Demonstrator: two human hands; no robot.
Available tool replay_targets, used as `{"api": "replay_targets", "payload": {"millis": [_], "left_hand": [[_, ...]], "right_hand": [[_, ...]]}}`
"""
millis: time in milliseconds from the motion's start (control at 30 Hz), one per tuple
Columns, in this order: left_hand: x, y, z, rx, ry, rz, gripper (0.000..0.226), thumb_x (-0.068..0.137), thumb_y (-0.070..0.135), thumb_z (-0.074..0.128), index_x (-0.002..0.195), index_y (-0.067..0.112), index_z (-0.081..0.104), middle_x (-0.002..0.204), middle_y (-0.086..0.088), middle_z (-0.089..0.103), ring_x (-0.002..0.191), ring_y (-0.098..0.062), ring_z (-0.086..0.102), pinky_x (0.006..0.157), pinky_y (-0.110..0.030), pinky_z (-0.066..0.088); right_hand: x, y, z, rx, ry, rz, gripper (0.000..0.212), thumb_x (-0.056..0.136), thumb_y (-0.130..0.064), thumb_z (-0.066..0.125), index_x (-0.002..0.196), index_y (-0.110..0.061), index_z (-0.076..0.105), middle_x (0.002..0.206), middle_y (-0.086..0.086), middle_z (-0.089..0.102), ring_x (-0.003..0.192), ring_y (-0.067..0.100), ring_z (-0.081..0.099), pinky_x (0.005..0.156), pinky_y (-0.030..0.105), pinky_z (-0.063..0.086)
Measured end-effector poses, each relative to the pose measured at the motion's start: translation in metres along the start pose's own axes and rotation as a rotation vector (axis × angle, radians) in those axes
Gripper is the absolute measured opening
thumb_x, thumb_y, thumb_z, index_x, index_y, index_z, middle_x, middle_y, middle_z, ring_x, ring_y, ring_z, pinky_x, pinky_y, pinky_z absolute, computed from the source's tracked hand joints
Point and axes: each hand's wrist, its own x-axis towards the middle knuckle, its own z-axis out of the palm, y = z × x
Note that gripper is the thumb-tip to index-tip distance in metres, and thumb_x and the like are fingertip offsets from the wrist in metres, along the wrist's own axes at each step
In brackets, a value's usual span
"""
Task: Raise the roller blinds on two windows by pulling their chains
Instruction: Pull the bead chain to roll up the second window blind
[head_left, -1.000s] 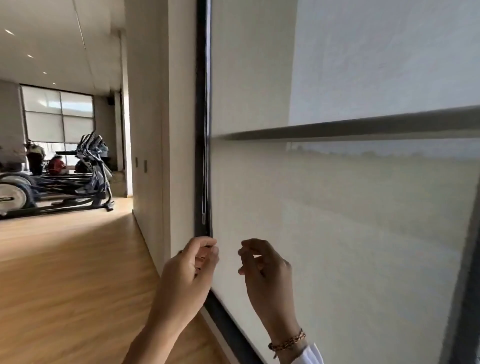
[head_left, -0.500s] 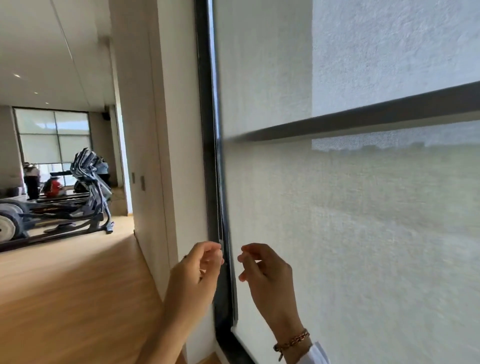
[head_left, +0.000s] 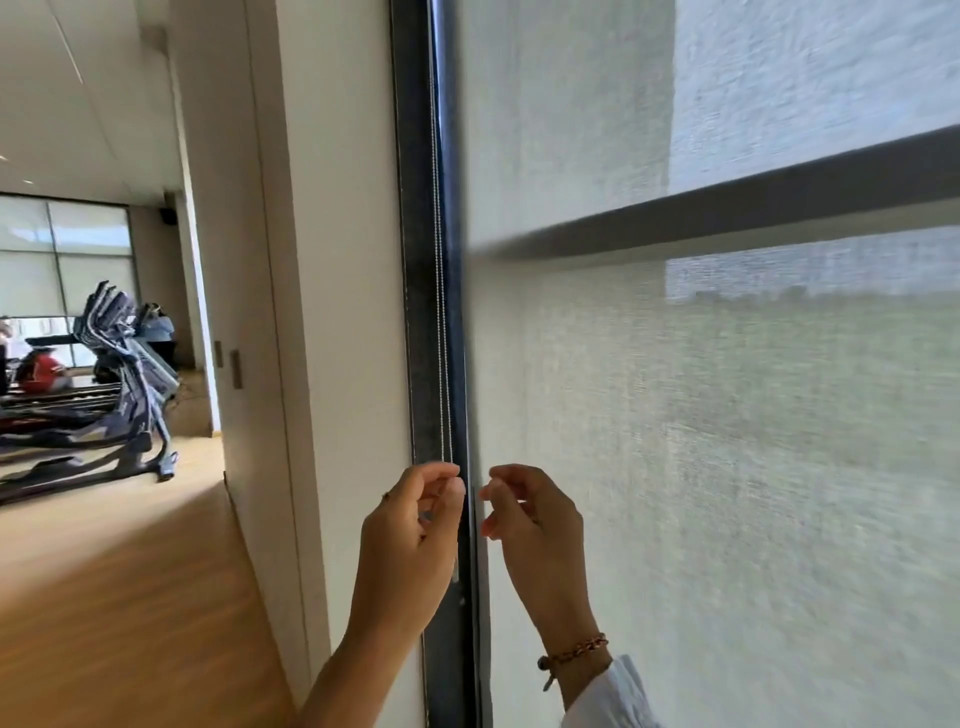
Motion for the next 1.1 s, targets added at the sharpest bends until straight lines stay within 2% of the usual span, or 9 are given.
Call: {"api": "replay_targets", "payload": {"millis": [133, 300, 400, 567, 667, 800, 900, 1000, 1100], "left_hand": [[0.080, -0.069, 0.027, -0.032, -0.004, -0.003, 0.012, 0.089, 0.024, 0.053, 0.099, 0.025, 0.059, 0.085, 0.020, 0.061, 0.083, 0.011, 0.058, 0.068, 0.001, 0.041], [0.158, -0.147, 0.056, -0.083, 0.021, -0.041, 0.017, 0.091, 0.023, 0.051, 0.089, 0.040, 0.053, 0.089, 0.024, 0.059, 0.086, 0.022, 0.051, 0.068, 0.003, 0.039], [0.203, -0.190, 0.076, -0.110, 0.009, -0.093, 0.013, 0.092, 0.025, 0.048, 0.094, 0.035, 0.055, 0.094, 0.020, 0.059, 0.085, 0.018, 0.052, 0.066, 0.002, 0.040], [0.276, -0.249, 0.116, -0.237, -0.071, -0.114, 0.024, 0.096, 0.023, 0.041, 0.115, 0.020, 0.055, 0.116, 0.006, 0.059, 0.100, -0.003, 0.054, 0.069, 0.004, 0.039], [0.312, -0.276, 0.134, -0.321, -0.134, -0.124, 0.027, 0.096, 0.020, 0.040, 0.120, 0.021, 0.052, 0.125, 0.002, 0.057, 0.106, -0.006, 0.051, 0.070, 0.005, 0.038], [0.346, -0.296, 0.147, -0.472, -0.177, -0.133, 0.030, 0.096, 0.018, 0.040, 0.125, 0.023, 0.048, 0.129, 0.001, 0.054, 0.112, -0.006, 0.051, 0.079, -0.005, 0.039], [0.355, -0.303, 0.151, -0.538, -0.210, -0.067, 0.033, 0.096, 0.019, 0.040, 0.128, 0.023, 0.045, 0.127, 0.007, 0.052, 0.108, 0.005, 0.049, 0.076, 0.003, 0.037], [0.361, -0.308, 0.151, -0.622, -0.208, -0.024, 0.032, 0.096, 0.019, 0.039, 0.126, 0.026, 0.047, 0.120, 0.017, 0.052, 0.104, 0.018, 0.048, 0.076, 0.005, 0.035], [0.366, -0.307, 0.151, -0.720, -0.171, -0.045, 0.031, 0.096, 0.018, 0.040, 0.125, 0.023, 0.050, 0.122, 0.012, 0.056, 0.111, 0.009, 0.049, 0.081, 0.003, 0.036]], "right_hand": [[0.085, 0.050, 0.050, -0.037, -0.025, -0.003, 0.014, 0.087, -0.013, 0.054, 0.086, -0.024, 0.063, 0.071, -0.006, 0.068, 0.058, 0.010, 0.065, 0.063, 0.026, 0.055], [0.170, 0.111, 0.102, -0.024, 0.024, 0.037, 0.012, 0.087, -0.014, 0.056, 0.093, -0.018, 0.065, 0.083, 0.002, 0.070, 0.071, 0.016, 0.066, 0.066, 0.026, 0.056], [0.215, 0.148, 0.124, -0.059, 0.049, 0.065, 0.013, 0.087, -0.016, 0.057, 0.095, -0.019, 0.066, 0.087, 0.001, 0.070, 0.078, 0.014, 0.065, 0.073, 0.029, 0.054], [0.296, 0.205, 0.153, -0.079, 0.179, 0.073, 0.015, 0.087, -0.015, 0.054, 0.097, -0.020, 0.065, 0.085, -0.008, 0.068, 0.072, 0.002, 0.061, 0.067, 0.018, 0.049], [0.339, 0.233, 0.173, -0.099, 0.250, 0.124, 0.016, 0.087, -0.015, 0.053, 0.097, -0.023, 0.064, 0.091, -0.009, 0.068, 0.085, 0.007, 0.062, 0.078, 0.024, 0.050], [0.386, 0.256, 0.190, -0.166, 0.291, 0.149, 0.017, 0.089, -0.024, 0.052, 0.104, -0.021, 0.059, 0.101, -0.003, 0.066, 0.091, 0.013, 0.063, 0.082, 0.033, 0.053], [0.408, 0.260, 0.201, -0.126, 0.303, 0.104, 0.022, 0.088, -0.029, 0.056, 0.108, -0.020, 0.057, 0.100, 0.000, 0.067, 0.092, 0.018, 0.064, 0.087, 0.046, 0.052], [0.419, 0.254, 0.208, -0.086, 0.332, 0.003, 0.021, 0.087, -0.031, 0.059, 0.105, -0.020, 0.060, 0.097, 0.004, 0.068, 0.090, 0.020, 0.066, 0.085, 0.046, 0.054], [0.420, 0.240, 0.205, -0.177, 0.416, -0.142, 0.019, 0.089, -0.037, 0.054, 0.080, -0.026, 0.066, 0.068, -0.011, 0.066, 0.065, 0.011, 0.060, 0.063, 0.034, 0.050]]}}
